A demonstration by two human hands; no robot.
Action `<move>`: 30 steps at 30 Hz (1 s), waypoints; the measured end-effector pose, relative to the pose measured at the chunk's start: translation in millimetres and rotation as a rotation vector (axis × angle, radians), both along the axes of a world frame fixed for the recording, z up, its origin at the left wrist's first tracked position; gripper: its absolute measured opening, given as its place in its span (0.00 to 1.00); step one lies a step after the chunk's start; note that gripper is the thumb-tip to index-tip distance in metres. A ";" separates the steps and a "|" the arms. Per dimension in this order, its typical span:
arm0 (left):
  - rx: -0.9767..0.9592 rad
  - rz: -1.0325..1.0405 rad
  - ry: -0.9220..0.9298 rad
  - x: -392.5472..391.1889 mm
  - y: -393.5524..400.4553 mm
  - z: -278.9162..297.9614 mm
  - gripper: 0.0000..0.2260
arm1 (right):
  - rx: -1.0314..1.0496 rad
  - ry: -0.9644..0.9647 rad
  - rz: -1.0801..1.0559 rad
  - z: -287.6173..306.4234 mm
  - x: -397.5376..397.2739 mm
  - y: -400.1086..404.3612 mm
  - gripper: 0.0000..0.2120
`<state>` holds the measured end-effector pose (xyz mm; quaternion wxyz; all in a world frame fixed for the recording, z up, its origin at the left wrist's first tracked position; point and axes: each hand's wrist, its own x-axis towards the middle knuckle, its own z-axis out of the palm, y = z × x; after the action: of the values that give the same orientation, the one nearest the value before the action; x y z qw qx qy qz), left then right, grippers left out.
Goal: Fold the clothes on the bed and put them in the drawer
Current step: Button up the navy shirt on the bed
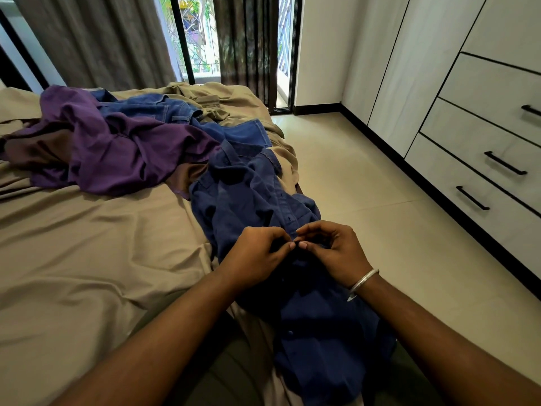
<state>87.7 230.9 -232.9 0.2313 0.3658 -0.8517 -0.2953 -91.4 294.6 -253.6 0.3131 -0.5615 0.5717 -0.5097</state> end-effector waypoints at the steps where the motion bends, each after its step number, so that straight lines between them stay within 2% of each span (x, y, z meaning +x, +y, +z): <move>1: 0.033 0.005 0.006 -0.9 -0.6 -0.6 0.07 | -0.003 -0.002 0.004 -0.2 0.0 0.9 0.11; 9: 0.267 0.087 0.102 -3.9 -2.6 -0.6 0.08 | -0.058 0.043 0.023 2.4 5.3 1.9 0.15; 17: 0.517 0.115 0.188 -4.7 -6.0 -3.1 0.08 | -0.082 0.182 0.001 3.8 3.7 -2.9 0.13; 22: 0.437 0.085 0.182 -2.2 -4.9 -1.6 0.06 | -0.092 0.179 -0.019 2.4 2.4 -2.3 0.13; 24: 0.371 0.069 0.115 -1.3 -3.6 -0.6 0.05 | -0.091 0.173 -0.021 1.9 0.7 -1.6 0.13; 27: 0.174 0.036 -0.041 -0.3 -1.7 -0.3 0.06 | -0.099 0.212 -0.010 0.4 1.8 0.4 0.12; 30: 0.148 0.026 -0.070 -0.9 -0.1 0.7 0.06 | -0.113 0.204 -0.013 1.1 2.2 0.6 0.12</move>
<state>86.9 230.8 -232.3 0.1778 0.4032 -0.8302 -0.3415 -89.2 295.3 -252.6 0.2179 -0.6236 0.5746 -0.4832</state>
